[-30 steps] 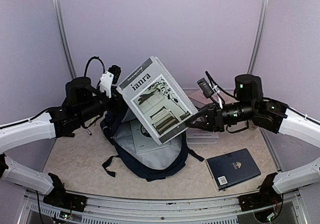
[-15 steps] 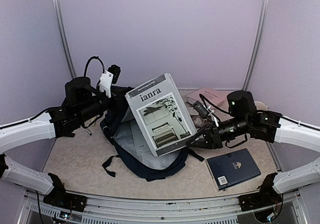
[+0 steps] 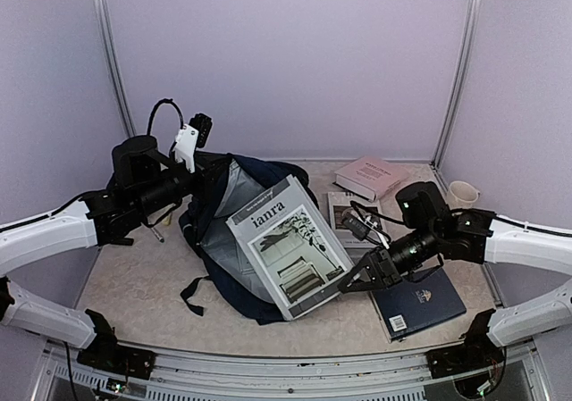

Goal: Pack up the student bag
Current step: Place the book in the largest pocket of the bag.

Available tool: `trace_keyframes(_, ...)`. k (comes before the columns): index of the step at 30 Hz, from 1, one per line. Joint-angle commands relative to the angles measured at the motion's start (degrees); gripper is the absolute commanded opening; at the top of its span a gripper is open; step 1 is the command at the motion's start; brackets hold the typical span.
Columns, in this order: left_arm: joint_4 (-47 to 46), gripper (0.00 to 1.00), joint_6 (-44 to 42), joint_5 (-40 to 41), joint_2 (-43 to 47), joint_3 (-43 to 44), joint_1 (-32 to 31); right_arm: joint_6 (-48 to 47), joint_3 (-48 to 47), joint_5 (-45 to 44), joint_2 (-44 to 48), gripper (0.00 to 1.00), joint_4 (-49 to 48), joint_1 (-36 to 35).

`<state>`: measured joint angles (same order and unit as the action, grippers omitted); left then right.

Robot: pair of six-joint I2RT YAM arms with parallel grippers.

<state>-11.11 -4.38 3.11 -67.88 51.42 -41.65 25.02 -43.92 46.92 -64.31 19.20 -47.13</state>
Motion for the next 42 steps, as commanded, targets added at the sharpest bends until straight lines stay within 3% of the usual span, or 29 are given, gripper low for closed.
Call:
trace_keyframes(1,-5.2,0.0,-0.6,-2.3,2.3,-0.3,1.1,3.3,-0.6,3.7,-2.7,0.0,-2.9,-0.6)
trace_keyframes(5,-7.3,0.0,-1.0,-5.9,3.9,-1.4,1.0,9.5,-1.0,7.3,-11.0,0.0,-7.0,-0.3)
trace_keyframes(15,-8.7,0.0,-1.2,-14.5,5.5,-1.7,0.5,21.3,-7.1,7.1,-25.9,0.0,-17.3,4.7)
trace_keyframes(22,-9.2,0.0,-1.9,-14.9,6.6,-2.1,0.4,26.3,-15.4,5.7,-37.4,0.11,-22.1,7.5)
trace_keyframes(26,-8.9,0.0,-1.7,-15.7,6.8,-1.9,0.3,28.0,-20.3,-2.0,-40.7,0.34,-22.2,9.1)
trace_keyframes(31,-8.8,0.0,-2.1,-15.3,7.2,-1.9,0.3,26.5,-24.3,-10.3,-43.3,0.49,-20.2,9.4)
trace_keyframes(33,-8.6,0.0,-2.3,-14.6,7.3,-1.9,0.3,23.9,-25.3,-13.8,-42.9,0.55,-16.4,9.1)
trace_keyframes(38,-7.7,0.0,-2.4,-12.2,6.7,-1.3,0.5,13.3,-27.8,-28.9,-36.4,0.82,-5.0,5.5)
trace_keyframes(40,-7.4,0.0,-2.4,-11.5,6.3,-1.2,0.7,7.6,-29.6,-30.1,-34.1,0.97,-1.2,3.6)
trace_keyframes(42,-7.2,0.0,-2.3,-11.2,6.1,-1.1,0.8,3.6,-31.3,-28.2,-32.5,1.0,2.7,2.7)
